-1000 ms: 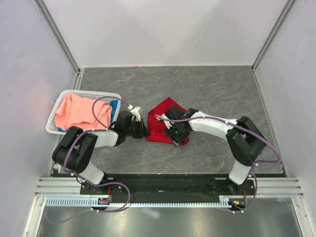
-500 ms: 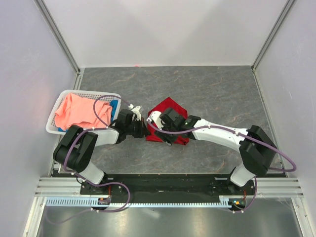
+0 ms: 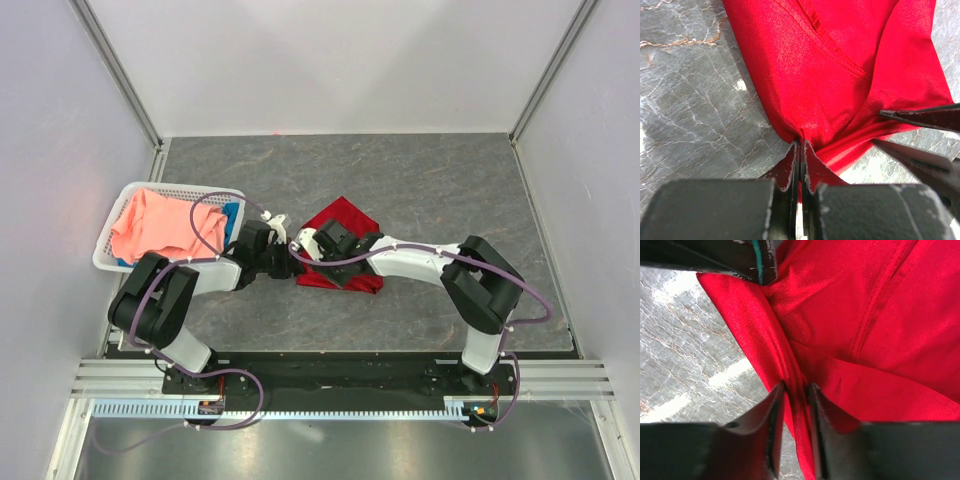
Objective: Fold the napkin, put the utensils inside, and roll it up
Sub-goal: Roll the napkin with the utensil
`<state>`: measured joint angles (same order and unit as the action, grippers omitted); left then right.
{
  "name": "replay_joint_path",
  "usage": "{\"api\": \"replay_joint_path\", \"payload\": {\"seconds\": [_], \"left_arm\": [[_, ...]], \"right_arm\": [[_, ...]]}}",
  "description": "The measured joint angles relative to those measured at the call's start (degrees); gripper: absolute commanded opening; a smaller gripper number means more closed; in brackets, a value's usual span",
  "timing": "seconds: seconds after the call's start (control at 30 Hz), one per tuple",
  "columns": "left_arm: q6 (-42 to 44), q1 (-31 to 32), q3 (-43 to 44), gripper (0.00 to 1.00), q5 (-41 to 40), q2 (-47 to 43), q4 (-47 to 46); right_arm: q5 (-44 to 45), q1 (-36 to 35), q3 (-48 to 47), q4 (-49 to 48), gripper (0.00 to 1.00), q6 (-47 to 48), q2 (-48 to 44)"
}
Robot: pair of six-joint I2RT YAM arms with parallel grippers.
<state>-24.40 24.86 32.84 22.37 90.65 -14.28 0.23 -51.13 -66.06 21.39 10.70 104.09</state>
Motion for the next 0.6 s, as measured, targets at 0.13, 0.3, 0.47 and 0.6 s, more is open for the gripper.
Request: {"api": "replay_joint_path", "payload": {"seconds": [0.13,0.3,0.47,0.6], "left_arm": [[0.0,0.0,0.1,0.02,0.2,0.1,0.1],[0.0,0.0,0.3,0.07,0.2,0.1,0.4],[-0.9,0.0,0.9,0.36,0.1,-0.2,2.1],[-1.9,0.0,1.0,0.56,-1.0,-3.0,4.8]], "right_arm": [[-2.3,1.4,-0.2,0.0,0.17,0.0,0.1],[-8.5,4.5,-1.0,0.7,0.12,0.2,1.6],[-15.1,6.9,-3.7,3.7,0.04,0.8,4.0],[-19.9,8.8,-4.5,5.0,0.01,0.9,4.9]]}}
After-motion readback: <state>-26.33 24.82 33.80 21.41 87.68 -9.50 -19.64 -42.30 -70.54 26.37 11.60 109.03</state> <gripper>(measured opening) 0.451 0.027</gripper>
